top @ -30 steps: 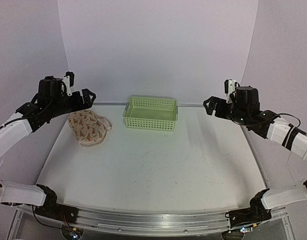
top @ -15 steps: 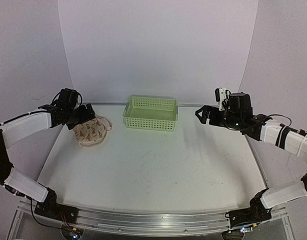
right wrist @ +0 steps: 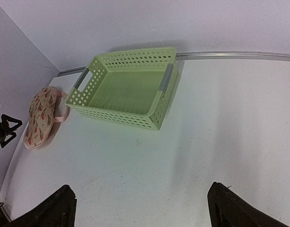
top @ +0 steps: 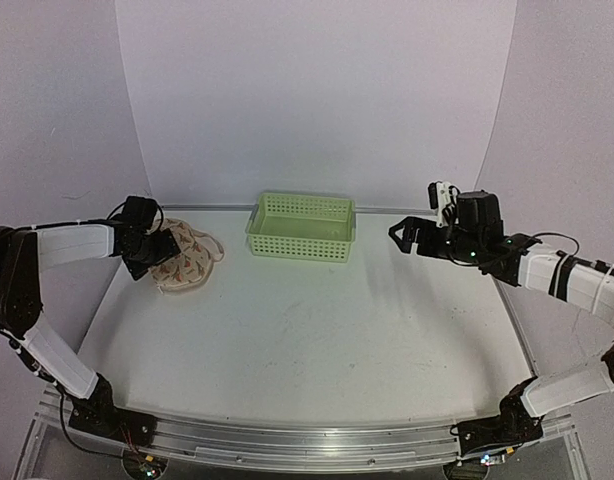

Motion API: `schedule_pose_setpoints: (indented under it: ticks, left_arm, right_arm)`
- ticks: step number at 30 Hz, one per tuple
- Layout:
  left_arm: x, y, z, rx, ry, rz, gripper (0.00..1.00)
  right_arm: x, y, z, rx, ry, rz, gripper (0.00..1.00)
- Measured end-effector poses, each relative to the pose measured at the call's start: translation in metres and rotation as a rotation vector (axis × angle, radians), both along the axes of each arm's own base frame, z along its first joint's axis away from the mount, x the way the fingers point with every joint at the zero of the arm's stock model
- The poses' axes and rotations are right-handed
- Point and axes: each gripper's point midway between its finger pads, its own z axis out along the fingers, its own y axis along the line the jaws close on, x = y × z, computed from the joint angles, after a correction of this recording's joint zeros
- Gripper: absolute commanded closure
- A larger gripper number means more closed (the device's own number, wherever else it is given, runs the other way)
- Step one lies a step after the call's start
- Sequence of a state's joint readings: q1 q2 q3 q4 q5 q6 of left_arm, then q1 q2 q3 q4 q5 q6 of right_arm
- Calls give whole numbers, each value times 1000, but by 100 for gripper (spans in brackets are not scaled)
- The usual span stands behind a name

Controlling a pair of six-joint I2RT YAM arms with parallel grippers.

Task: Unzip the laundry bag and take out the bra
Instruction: Pick up the laundry bag at the corner of the board.

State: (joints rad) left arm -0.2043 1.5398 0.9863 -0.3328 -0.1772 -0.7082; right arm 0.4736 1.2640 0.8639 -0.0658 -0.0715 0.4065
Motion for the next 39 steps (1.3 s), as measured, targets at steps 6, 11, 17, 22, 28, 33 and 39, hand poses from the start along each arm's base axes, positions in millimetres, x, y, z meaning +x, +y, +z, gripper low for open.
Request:
schedule_pose_setpoints:
  ticks: [6, 11, 17, 22, 28, 33, 39]
  left_arm:
    - [-17, 21, -17, -20, 40, 38, 12]
    - [-25, 29, -33, -64, 59, 49, 18]
    - [-22, 33, -41, -129, 38, 41, 26]
    - [-11, 28, -41, -163, 1, 19, 39]
    - [-7, 24, -59, -180, 30, 4, 55]
    - [-6, 22, -63, -188, 34, -3, 83]
    - [-2, 14, -59, -225, 15, -32, 100]
  right_arm:
    - [-1, 3, -5, 5, 10, 17, 2]
    - [0, 6, -2, 18, -4, 29, 2]
    - [0, 9, 0, 28, -8, 43, 2]
    - [-1, 10, -1, 30, -9, 47, 2]
    - [-3, 9, -7, 28, 5, 49, 2]
    - [-4, 9, -5, 31, 0, 49, 2]
    - [-4, 9, -2, 34, -5, 50, 2]
